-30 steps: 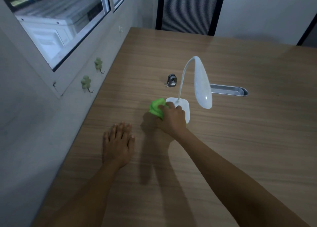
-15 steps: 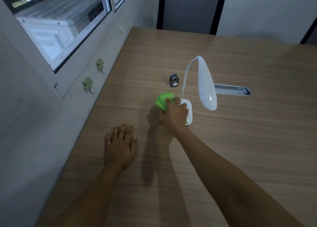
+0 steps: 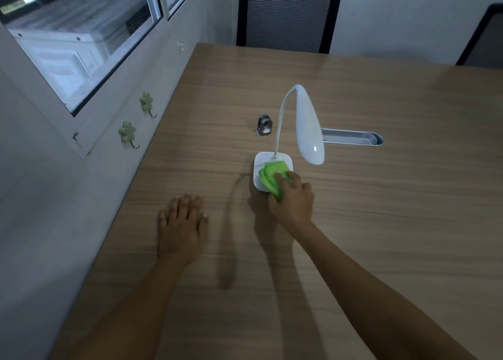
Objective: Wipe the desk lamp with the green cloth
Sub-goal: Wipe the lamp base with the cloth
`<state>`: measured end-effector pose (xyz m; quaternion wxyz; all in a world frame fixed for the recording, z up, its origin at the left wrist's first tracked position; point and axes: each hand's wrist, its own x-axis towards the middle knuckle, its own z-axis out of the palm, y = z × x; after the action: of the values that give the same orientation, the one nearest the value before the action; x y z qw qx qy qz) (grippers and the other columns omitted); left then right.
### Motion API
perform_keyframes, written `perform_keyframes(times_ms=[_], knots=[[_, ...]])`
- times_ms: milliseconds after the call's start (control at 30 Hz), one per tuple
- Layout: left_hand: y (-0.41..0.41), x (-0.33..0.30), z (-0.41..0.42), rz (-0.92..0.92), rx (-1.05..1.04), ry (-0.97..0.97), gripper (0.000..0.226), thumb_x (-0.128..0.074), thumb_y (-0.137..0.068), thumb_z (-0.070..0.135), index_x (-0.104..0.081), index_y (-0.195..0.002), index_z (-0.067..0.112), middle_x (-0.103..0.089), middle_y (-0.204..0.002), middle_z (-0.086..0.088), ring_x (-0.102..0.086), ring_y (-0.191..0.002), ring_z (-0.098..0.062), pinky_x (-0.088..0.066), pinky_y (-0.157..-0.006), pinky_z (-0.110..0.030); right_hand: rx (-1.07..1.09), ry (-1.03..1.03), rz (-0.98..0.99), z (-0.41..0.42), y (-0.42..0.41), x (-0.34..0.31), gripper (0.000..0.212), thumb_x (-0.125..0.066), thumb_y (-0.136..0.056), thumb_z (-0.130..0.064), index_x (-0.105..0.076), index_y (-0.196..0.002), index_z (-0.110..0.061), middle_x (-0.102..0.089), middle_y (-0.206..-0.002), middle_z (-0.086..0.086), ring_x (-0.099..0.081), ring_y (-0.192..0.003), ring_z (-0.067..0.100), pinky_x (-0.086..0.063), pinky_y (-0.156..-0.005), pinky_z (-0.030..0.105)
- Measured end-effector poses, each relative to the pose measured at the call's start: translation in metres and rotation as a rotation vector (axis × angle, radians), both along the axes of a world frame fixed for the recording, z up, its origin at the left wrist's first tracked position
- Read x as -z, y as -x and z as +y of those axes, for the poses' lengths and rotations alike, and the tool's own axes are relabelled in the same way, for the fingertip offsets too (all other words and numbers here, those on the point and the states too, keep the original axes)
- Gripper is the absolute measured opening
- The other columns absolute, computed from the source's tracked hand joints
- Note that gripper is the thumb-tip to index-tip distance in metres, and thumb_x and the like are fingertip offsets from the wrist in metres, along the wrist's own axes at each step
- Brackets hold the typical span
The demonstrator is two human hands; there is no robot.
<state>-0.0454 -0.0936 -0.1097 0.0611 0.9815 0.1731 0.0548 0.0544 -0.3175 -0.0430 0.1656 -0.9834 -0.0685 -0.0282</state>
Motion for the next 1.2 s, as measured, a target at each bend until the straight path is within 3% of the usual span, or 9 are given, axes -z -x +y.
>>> perform_keyframes(times_ms=[100,200,333,433,567,667,833,1033,1200], knots=[[-0.001,0.0,0.001,0.002,0.003,-0.002,0.058,-0.024,-0.09,0.048,-0.045,-0.14,0.027,-0.047,-0.149,-0.004,-0.039,-0.139,-0.03,-0.028,-0.109,-0.054,-0.201,0.051,0.067,-0.003,0.017,0.006,0.061,-0.063,-0.076,-0.034,-0.047,-0.135,-0.03,-0.04,-0.148,0.004,-0.048,-0.11,0.037,-0.043,-0.093,0.039],[-0.001,0.001,0.001,-0.008,0.014,-0.004,0.057,-0.027,-0.09,0.046,-0.048,-0.139,0.025,-0.049,-0.147,-0.007,-0.042,-0.136,-0.032,-0.029,-0.108,-0.054,-0.363,-0.058,0.043,-0.005,0.035,0.008,0.055,-0.069,-0.071,-0.03,-0.059,-0.125,-0.028,-0.053,-0.138,0.005,-0.052,-0.113,0.036,-0.045,-0.093,0.042],[-0.001,0.002,0.001,-0.002,0.01,-0.003,0.057,-0.026,-0.09,0.047,-0.046,-0.139,0.026,-0.047,-0.149,-0.005,-0.04,-0.138,-0.031,-0.028,-0.109,-0.054,-0.013,-0.306,-0.035,-0.019,0.015,-0.002,0.05,-0.067,-0.074,-0.022,-0.061,-0.123,-0.024,-0.055,-0.136,0.007,-0.058,-0.104,0.038,-0.046,-0.093,0.039],[-0.001,0.002,0.002,0.004,0.009,-0.002,0.058,-0.025,-0.09,0.048,-0.046,-0.139,0.027,-0.047,-0.149,-0.004,-0.04,-0.138,-0.031,-0.029,-0.109,-0.054,0.167,-0.249,0.048,-0.019,-0.002,-0.007,0.054,-0.061,-0.08,-0.023,-0.051,-0.132,-0.029,-0.043,-0.144,0.005,-0.051,-0.109,0.041,-0.043,-0.097,0.041],[-0.001,0.003,0.003,0.004,0.018,0.013,0.058,-0.025,-0.09,0.048,-0.045,-0.14,0.027,-0.046,-0.149,-0.005,-0.039,-0.139,-0.032,-0.028,-0.109,-0.055,-0.17,-0.046,0.119,-0.012,0.009,-0.001,0.059,-0.062,-0.078,-0.028,-0.046,-0.133,-0.044,-0.031,-0.153,0.001,-0.045,-0.112,0.037,-0.041,-0.096,0.042],[-0.002,0.002,0.003,0.011,0.012,0.007,0.057,-0.025,-0.091,0.048,-0.045,-0.14,0.027,-0.046,-0.15,-0.004,-0.039,-0.139,-0.031,-0.029,-0.109,-0.055,-0.304,-0.063,0.045,-0.017,0.02,0.008,0.055,-0.065,-0.074,-0.027,-0.056,-0.125,-0.044,-0.039,-0.149,0.0,-0.047,-0.109,0.035,-0.041,-0.094,0.04],[-0.001,-0.001,0.002,0.024,0.015,0.003,0.059,-0.022,-0.09,0.048,-0.045,-0.14,0.027,-0.046,-0.15,-0.005,-0.039,-0.139,-0.031,-0.029,-0.109,-0.054,0.11,-0.379,-0.067,-0.025,0.0,0.001,0.048,-0.065,-0.077,-0.016,-0.063,-0.122,-0.032,-0.046,-0.143,0.005,-0.053,-0.11,0.038,-0.041,-0.096,0.04],[0.001,-0.003,0.001,0.016,0.019,0.016,0.061,-0.02,-0.09,0.048,-0.044,-0.142,0.026,-0.043,-0.152,-0.005,-0.035,-0.141,-0.031,-0.025,-0.111,-0.054,-0.003,-0.13,0.101,-0.013,-0.012,0.002,0.048,-0.058,-0.083,-0.026,-0.053,-0.129,-0.037,-0.033,-0.151,0.002,-0.041,-0.115,0.04,-0.039,-0.1,0.045],[0.001,-0.005,0.0,0.027,0.016,0.017,0.062,-0.021,-0.089,0.048,-0.044,-0.142,0.025,-0.043,-0.152,-0.007,-0.036,-0.14,-0.033,-0.025,-0.111,-0.055,0.374,-0.188,0.155,-0.035,-0.026,-0.003,0.047,-0.054,-0.084,-0.027,-0.053,-0.13,-0.032,-0.034,-0.149,0.005,-0.04,-0.118,0.043,-0.035,-0.103,0.049]])
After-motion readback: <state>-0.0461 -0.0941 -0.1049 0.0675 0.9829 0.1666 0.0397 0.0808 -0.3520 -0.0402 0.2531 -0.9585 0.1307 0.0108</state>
